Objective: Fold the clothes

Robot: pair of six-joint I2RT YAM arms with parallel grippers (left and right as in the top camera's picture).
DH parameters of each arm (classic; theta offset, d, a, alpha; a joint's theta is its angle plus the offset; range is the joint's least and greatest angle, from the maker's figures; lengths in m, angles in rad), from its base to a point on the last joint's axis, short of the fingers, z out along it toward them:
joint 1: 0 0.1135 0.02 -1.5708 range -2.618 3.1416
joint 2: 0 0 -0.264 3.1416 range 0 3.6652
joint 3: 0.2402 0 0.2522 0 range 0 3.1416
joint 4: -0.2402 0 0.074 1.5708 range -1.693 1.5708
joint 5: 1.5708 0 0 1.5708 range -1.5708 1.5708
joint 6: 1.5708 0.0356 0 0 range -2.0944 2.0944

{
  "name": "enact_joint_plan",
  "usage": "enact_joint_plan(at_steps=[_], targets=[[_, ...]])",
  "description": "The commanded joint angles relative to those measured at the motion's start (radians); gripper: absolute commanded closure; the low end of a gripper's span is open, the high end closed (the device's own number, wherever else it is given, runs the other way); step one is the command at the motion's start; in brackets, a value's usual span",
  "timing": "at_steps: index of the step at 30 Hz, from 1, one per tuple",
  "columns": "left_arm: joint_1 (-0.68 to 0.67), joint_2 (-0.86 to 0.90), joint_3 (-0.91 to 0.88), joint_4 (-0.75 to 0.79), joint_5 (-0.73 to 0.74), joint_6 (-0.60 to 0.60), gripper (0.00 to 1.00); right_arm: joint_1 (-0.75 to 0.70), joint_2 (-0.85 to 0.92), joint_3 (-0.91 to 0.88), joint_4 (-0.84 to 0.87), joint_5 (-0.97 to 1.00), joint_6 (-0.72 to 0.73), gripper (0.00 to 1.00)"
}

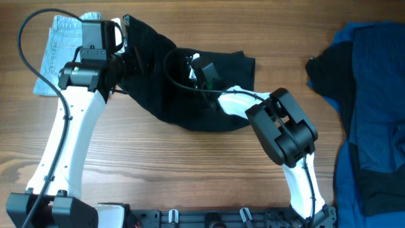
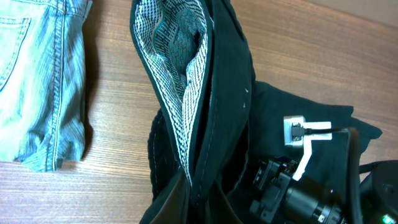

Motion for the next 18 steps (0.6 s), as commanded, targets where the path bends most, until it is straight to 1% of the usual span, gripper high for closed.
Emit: enact_joint_plan(at_steps=[1, 4, 9, 15, 18], targets=[[-0.003, -0.047, 0.03, -0.011, -0.002, -0.002, 0.96, -0.065, -0.109, 0.0, -0.008, -0.018, -0.056, 0.96], [-0.003, -0.07, 0.03, -0.011, -0.002, -0.002, 0.96, -0.116, -0.167, 0.0, -0.022, 0.061, -0.045, 0.96], [-0.003, -0.079, 0.03, -0.02, -0.001, -0.003, 0.96, -0.134, -0.136, 0.0, -0.002, 0.083, -0.035, 0.96], [-0.037, -0.079, 0.03, -0.021, -0.003, -0.002, 0.96, -0.099, -0.043, 0.0, 0.149, 0.084, -0.012, 0.96], [-0.037, -0.079, 0.03, -0.021, -0.003, -0.002, 0.96, -0.076, 0.011, 0.0, 0.19, 0.093, -0.005, 0.96]])
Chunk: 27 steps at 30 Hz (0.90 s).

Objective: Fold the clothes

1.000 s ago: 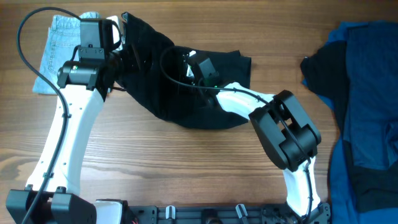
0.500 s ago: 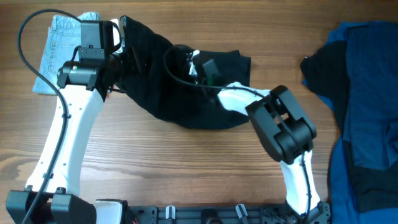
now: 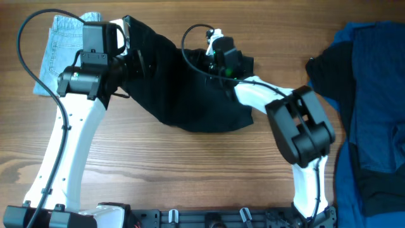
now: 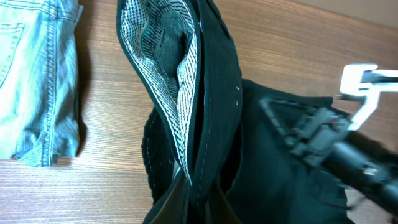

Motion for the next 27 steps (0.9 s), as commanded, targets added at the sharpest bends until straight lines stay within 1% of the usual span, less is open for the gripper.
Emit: enact_joint_plan(at_steps=[1, 4, 6, 8, 13, 15, 21, 24, 26, 27], targets=[[-0.005, -0.027, 0.03, 0.007, -0.003, -0.002, 0.96, 0.032, 0.086, 0.001, 0.043, 0.026, 0.01, 0.96], [-0.007, -0.027, 0.03, 0.009, -0.002, -0.022, 0.96, 0.045, 0.127, 0.001, 0.113, 0.026, 0.016, 0.96], [-0.018, -0.027, 0.03, 0.01, 0.001, -0.021, 0.96, 0.05, 0.152, 0.001, 0.168, 0.037, 0.051, 0.96], [-0.026, -0.027, 0.03, 0.01, 0.001, -0.021, 0.96, 0.05, 0.172, 0.001, 0.174, 0.06, 0.085, 0.96], [-0.029, -0.027, 0.03, 0.009, 0.002, -0.022, 0.96, 0.05, 0.192, 0.001, 0.18, 0.063, 0.077, 0.96], [-0.039, -0.027, 0.03, 0.01, 0.002, -0.022, 0.96, 0.043, 0.185, 0.005, 0.23, 0.006, 0.032, 0.96], [-0.045, -0.027, 0.03, 0.01, 0.001, -0.021, 0.96, -0.051, 0.092, 0.022, 0.23, -0.174, 0.025, 0.96], [-0.045, -0.027, 0.03, 0.013, 0.001, -0.022, 0.96, -0.126, 0.004, 0.022, 0.119, -0.29, 0.013, 0.96], [-0.045, -0.027, 0.03, 0.014, 0.002, -0.022, 0.96, -0.178, -0.068, 0.022, -0.029, -0.298, -0.031, 0.96], [-0.045, -0.027, 0.03, 0.014, 0.002, -0.027, 0.96, -0.214, -0.115, 0.022, -0.138, -0.298, -0.068, 0.96]])
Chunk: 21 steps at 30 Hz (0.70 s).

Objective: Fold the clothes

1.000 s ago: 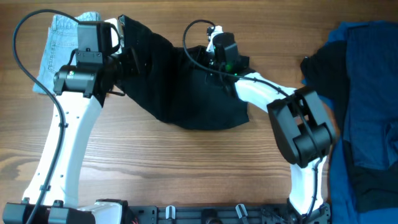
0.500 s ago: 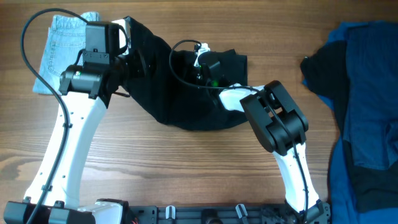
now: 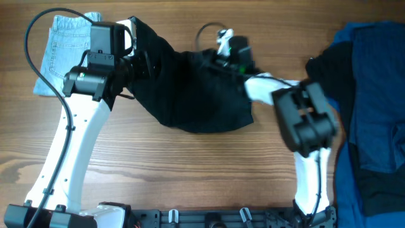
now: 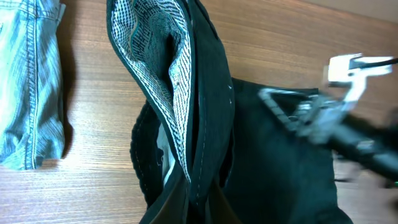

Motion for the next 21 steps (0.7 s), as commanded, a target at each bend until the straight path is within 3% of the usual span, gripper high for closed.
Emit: enact_joint_plan(at_steps=[1, 4, 7, 11, 21], targets=[[-0.005, -0.027, 0.03, 0.009, 0.002, -0.023, 0.96, -0.086, -0.161, 0.014, -0.192, -0.071, -0.112, 0.96], [-0.011, -0.026, 0.03, 0.009, 0.002, -0.047, 0.96, -0.188, -0.262, 0.014, -0.52, -0.055, -0.269, 0.96], [-0.035, -0.026, 0.03, 0.011, 0.002, -0.047, 0.96, -0.246, -0.28, 0.014, -0.697, -0.05, -0.373, 0.96], [-0.078, -0.018, 0.03, 0.017, 0.001, -0.047, 0.96, -0.301, -0.278, 0.008, -0.932, 0.098, -0.398, 0.96], [-0.183, 0.028, 0.03, 0.051, 0.002, -0.073, 0.96, -0.332, -0.278, 0.008, -1.089, 0.234, -0.467, 0.96]])
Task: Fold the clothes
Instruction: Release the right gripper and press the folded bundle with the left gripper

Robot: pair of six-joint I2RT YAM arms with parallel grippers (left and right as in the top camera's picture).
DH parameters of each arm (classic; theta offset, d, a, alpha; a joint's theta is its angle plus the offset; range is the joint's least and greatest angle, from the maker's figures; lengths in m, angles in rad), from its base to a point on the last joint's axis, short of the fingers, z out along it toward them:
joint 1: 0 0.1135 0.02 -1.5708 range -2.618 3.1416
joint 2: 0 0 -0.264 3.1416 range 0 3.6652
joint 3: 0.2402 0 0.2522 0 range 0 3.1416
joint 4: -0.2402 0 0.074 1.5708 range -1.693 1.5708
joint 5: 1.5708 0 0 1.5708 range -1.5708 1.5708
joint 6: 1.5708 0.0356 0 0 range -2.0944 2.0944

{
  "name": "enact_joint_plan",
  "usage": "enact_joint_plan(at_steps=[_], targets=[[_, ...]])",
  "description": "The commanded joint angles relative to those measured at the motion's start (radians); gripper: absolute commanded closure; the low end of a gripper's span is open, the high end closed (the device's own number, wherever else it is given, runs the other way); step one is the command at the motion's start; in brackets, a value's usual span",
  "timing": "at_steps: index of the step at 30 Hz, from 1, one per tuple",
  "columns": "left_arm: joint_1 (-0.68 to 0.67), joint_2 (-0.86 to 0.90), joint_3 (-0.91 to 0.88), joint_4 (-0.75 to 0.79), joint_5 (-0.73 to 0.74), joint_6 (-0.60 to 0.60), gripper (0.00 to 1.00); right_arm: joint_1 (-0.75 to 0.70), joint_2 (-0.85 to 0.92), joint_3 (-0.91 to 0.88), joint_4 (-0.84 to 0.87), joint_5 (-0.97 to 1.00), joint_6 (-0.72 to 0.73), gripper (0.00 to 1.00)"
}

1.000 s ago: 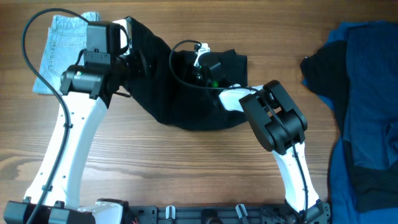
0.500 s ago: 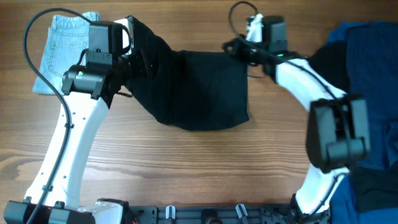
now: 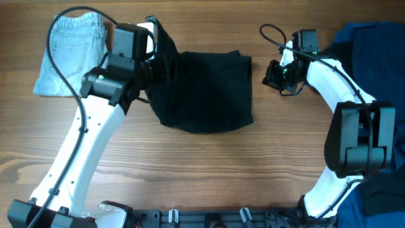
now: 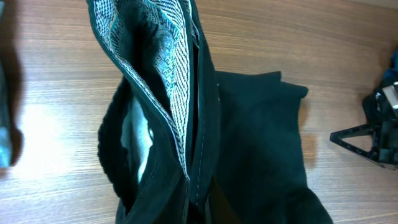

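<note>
A black garment (image 3: 209,92) lies folded at the table's middle. Its waistband with the checked lining (image 4: 163,68) is lifted at the left end. My left gripper (image 3: 155,60) is shut on that waistband, and the cloth hides its fingertips in the left wrist view. My right gripper (image 3: 277,76) rests over bare wood just right of the garment, apart from it, jaws spread and holding nothing. It also shows at the edge of the left wrist view, where the right gripper (image 4: 370,138) stays clear of the cloth.
Folded light-blue jeans (image 3: 69,50) lie at the far left. A heap of blue and dark clothes (image 3: 373,69) covers the right edge. A cable (image 3: 272,31) loops above the right wrist. Bare wooden table (image 3: 202,171) runs along the front.
My right gripper left the black garment's upper right corner and now sits on the wood to its right. My left gripper moved right with the waistband, away from the jeans.
My right gripper was first over the middle of the black garment, then at its far edge, then at its upper right corner, and is now off it. My left gripper stayed shut on the waistband and shifted right. The garment now lies in a squarer shape.
</note>
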Motion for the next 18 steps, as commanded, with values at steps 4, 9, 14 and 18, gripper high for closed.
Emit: enact_joint_plan(at_steps=[4, 9, 14, 18], targets=[[-0.111, 0.052, 0.028, 0.079, 0.005, -0.028, 0.96, -0.005, -0.008, -0.001, -0.021, 0.07, -0.029, 0.96], [-0.185, 0.132, 0.028, 0.139, 0.005, -0.028, 0.96, -0.005, -0.007, -0.001, -0.031, 0.074, -0.029, 0.96], [-0.234, 0.241, 0.028, 0.183, 0.007, -0.028, 0.95, -0.005, -0.007, -0.001, -0.03, 0.074, -0.029, 0.96], [-0.301, 0.334, 0.028, 0.213, 0.01, -0.027, 0.96, -0.005, -0.007, -0.001, -0.03, 0.078, -0.028, 0.95]])
